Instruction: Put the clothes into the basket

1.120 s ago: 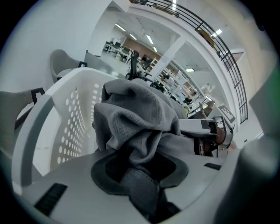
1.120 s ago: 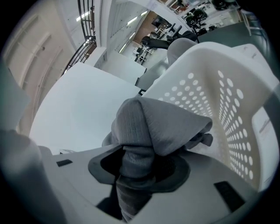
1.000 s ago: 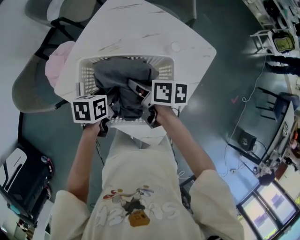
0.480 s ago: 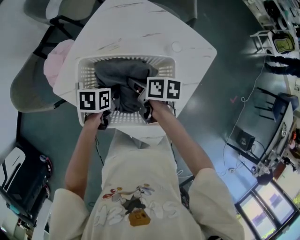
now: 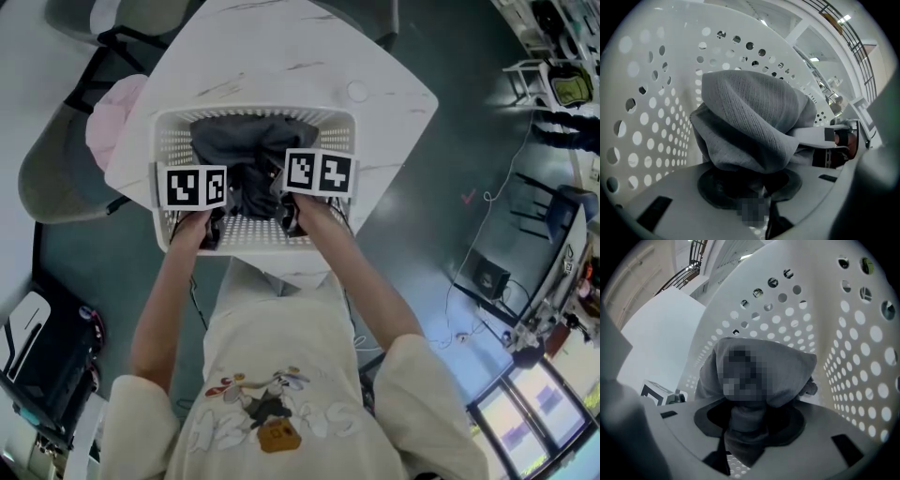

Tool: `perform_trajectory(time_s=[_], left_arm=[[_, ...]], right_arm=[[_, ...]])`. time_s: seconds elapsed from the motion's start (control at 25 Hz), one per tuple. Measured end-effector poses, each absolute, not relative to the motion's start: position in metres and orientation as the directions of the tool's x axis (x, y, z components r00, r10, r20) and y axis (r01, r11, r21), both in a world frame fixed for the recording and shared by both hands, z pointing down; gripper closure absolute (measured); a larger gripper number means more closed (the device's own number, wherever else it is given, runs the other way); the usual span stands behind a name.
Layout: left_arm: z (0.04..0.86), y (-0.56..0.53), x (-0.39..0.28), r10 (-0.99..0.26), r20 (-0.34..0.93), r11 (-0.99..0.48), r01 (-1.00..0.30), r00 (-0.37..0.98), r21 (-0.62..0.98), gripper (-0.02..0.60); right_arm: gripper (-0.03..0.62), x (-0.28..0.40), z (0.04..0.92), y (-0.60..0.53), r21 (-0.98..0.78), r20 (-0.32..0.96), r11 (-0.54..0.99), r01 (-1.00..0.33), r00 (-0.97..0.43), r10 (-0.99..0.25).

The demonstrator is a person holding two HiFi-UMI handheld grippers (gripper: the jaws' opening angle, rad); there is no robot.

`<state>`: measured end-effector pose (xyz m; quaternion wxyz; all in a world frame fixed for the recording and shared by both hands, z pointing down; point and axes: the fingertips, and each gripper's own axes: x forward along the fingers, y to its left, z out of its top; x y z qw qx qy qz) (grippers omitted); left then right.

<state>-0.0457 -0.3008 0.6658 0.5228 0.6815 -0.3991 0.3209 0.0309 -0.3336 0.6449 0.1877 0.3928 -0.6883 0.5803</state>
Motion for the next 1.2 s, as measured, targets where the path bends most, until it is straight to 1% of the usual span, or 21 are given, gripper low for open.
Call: perform_trajectory(time_s=[0.24,0.52,0.8,0.92,1.0,1.08,1.2], left_arm=[[0.68,-0.3,-0.048,-0.198,0.863,-0.116,-0.886,0.464,0.449,0.456],[0.689,-0.297,-0.044,-0.164,0.882,-0.144,-0.895,0.442,0.422,0.456],[0.696,-0.293,-0.046,-0.138,0.917,-0.131,-0.925,0.374,0.358,0.456],[0.697,-0.294,-0.044,-0.138,0.915,-0.126,-0.923,0.38,0.364,0.454],[0.697,-0.294,-0.041,-0.138,0.902,-0.105,-0.911,0.41,0.399,0.438],[0.698,-0.292,-0.039,-0.13,0.891,-0.081,-0.901,0.435,0.427,0.406],[0.704,-0.29,-0.04,-0.117,0.892,-0.05,-0.899,0.437,0.434,0.355]], right_arm=[[0.416,0.031,0.662,-0.335,-0.621,0.739,0.026,-0.784,-0.595,-0.316],[0.408,0.038,0.676,-0.335,-0.557,0.781,0.055,-0.829,-0.545,-0.305],[0.401,0.041,0.689,-0.333,-0.523,0.812,0.039,-0.852,-0.511,-0.282],[0.398,0.043,0.692,-0.333,-0.506,0.822,0.038,-0.862,-0.495,-0.282],[0.393,0.046,0.693,-0.332,-0.492,0.83,0.038,-0.87,-0.482,-0.28],[0.388,0.049,0.694,-0.33,-0.478,0.84,0.035,-0.878,-0.468,-0.275],[0.38,0.05,0.7,-0.331,-0.458,0.854,0.031,-0.888,-0.449,-0.263]])
